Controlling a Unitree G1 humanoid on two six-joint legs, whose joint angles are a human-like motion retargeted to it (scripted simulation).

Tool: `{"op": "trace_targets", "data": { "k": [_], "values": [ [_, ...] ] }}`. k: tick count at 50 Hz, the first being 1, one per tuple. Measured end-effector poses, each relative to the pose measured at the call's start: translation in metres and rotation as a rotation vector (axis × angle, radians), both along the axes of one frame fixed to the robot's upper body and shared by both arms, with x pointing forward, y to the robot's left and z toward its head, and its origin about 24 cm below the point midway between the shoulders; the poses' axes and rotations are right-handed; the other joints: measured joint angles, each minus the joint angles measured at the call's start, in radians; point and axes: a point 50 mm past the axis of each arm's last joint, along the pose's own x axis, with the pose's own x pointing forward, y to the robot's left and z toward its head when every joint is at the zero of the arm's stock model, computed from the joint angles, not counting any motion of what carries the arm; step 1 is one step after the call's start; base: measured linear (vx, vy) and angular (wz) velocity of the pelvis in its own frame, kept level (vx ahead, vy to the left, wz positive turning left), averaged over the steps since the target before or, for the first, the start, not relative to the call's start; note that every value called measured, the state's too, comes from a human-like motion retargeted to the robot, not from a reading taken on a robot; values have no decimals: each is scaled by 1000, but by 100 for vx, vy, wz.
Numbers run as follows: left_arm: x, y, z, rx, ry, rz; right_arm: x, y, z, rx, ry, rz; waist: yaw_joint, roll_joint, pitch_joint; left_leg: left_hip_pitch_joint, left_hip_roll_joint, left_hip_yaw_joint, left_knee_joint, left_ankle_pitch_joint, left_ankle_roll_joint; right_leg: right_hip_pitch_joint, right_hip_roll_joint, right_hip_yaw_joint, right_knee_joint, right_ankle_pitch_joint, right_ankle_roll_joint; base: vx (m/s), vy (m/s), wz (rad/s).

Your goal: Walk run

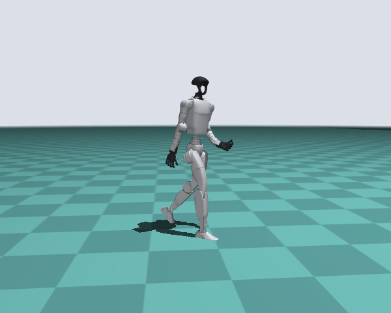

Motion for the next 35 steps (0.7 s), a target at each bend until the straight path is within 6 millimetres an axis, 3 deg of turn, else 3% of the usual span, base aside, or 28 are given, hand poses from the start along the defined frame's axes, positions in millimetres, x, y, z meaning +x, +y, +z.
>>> {"op": "trace_targets", "data": {
  "k": [2, 3, 5, 7, 12, 16, 20, 24, 27, 29, 32, 35],
  "values": [
    [-7, -7, -6, -22, 38, 12, 16, -5, -2, -10, -39, -36, -1, -1, 13, -94, 40, 24, 246, 151, -28, 57, 20, -1, 22, -66, -53, 109, -54, 78],
    [-8, -9, -7, -27, 48, 23, 26, -10, -3, -17, -59, -50, -1, -11, 16, -146, 65, 63, 362, 207, -17, 89, -8, -58, 8, -73, -56, 80, -43, 83],
    [-9, -11, -8, -34, 56, 39, 49, -20, -4, -43, -103, -65, 5, -32, 9, -222, 126, 162, 506, 222, 43, 141, -54, -160, -4, -96, -61, 70, -36, 69],
    [-10, -12, -9, -45, 55, 48, 77, -31, -4, -87, -171, -62, 12, -44, 9, -275, 124, 228, 538, 98, 62, 183, -15, -100, -20, -123, -79, 72, -28, 34],
    [-14, -7, -7, -48, 38, 64, 154, -57, 5, -190, -427, -6, 126, -83, 39, -455, -10, 259, 447, -139, 80, 317, -3, -132, -120, -120, -90, 67, -22, -55],
    [-9, -1, -1, -8, 9, 19, 202, -76, 21, -239, -625, 9, 181, -52, 51, -523, -9, 322, 125, -192, 150, 411, 73, -208, -168, -168, -110, 68, -20, 28],
    [-3, -1, 2, 5, -10, 12, 229, -93, 37, -308, -749, -5, 203, -20, 60, -552, -70, 356, -211, -262, 188, 503, 152, -252, -190, -236, -122, 75, -16, 67],
    [-5, -2, -1, -23, 9, 57, 226, -91, 35, -325, -754, -54, 189, -32, 48, -521, -129, 439, -366, -307, 218, 562, 173, -303, -158, -275, -114, 75, -15, 68],
    [-9, 1, -4, -41, 32, 93, 207, -77, 23, -272, -685, -101, 242, -59, 34, -482, -101, 518, -322, -244, 298, 588, 161, -301, -95, -211, -76, 105, -14, -45],
    [-15, 4, -7, -46, 56, 120, 185, -61, 13, -194, -610, -113, 287, -74, 16, -469, -84, 501, -303, -208, 321, 606, 149, -312, -34, -82, -32, 104, -22, -84],
    [-20, 10, -12, -65, 88, 160, 148, -33, 0, -46, -487, -101, 308, -74, -12, -486, -46, 343, -208, -291, 327, 554, 144, -281, 158, 218, 47, 104, -2, -10],
    [-13, 12, -9, -69, 80, 170, 111, -13, -7, 13, -381, -101, 275, -25, -7, -417, -3, 341, -175, -347, 327, 394, 216, -181, 512, 371, 32, 81, 7, 104]
  ]
}}
